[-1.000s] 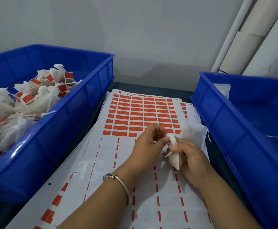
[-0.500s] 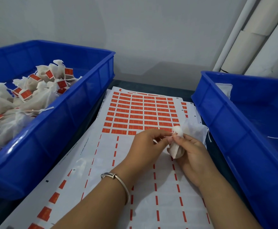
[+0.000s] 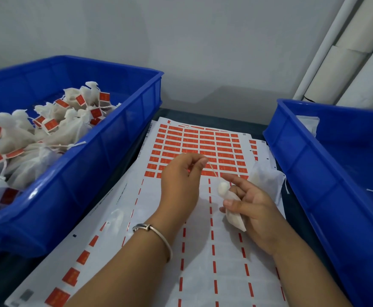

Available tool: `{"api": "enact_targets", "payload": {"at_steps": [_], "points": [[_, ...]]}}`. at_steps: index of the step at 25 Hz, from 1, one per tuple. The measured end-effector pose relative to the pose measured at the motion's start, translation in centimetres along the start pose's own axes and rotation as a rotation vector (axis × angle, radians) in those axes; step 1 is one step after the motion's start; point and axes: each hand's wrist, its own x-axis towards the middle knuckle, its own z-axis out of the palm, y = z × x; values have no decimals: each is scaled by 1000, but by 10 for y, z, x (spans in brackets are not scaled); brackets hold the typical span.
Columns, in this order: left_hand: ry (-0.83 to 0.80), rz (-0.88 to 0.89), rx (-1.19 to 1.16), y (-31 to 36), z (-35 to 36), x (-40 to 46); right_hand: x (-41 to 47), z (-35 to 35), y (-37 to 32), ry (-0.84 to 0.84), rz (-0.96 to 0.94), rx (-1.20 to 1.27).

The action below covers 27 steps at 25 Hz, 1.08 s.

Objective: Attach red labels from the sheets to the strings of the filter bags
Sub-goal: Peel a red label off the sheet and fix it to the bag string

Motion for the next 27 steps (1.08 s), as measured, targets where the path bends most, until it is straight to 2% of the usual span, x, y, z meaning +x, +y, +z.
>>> {"api": "enact_targets", "payload": {"at_steps": [2,4,6,9,11,15,19,22,27], "points": [[-83,11,-18,5,-2,-3,-6,-2,-8,-107,-12,-3],[-157,52,-7,11,-1,-6,-9,-2,-20,-141,15,123],[-174,83,20,20,-3,-4,-8,2,-31,-75,24,203],[-173,71,25,32,-18,12,0,12,-49,-6,-40,70],[-192,20,19,32,-33,27,10,23,-57,33,-66,22],[-154,-233,-32,-1,-50,47,36,46,-48,124,18,118],[-272,-145,345,-40,-40,43,42,57,-22,142,102,278],[-397,-75,469,-50,-32,42,41,56,-14,129,90,366],[-482,30,650,-53,-28,39,44,54,-10,135,84,386]]}}
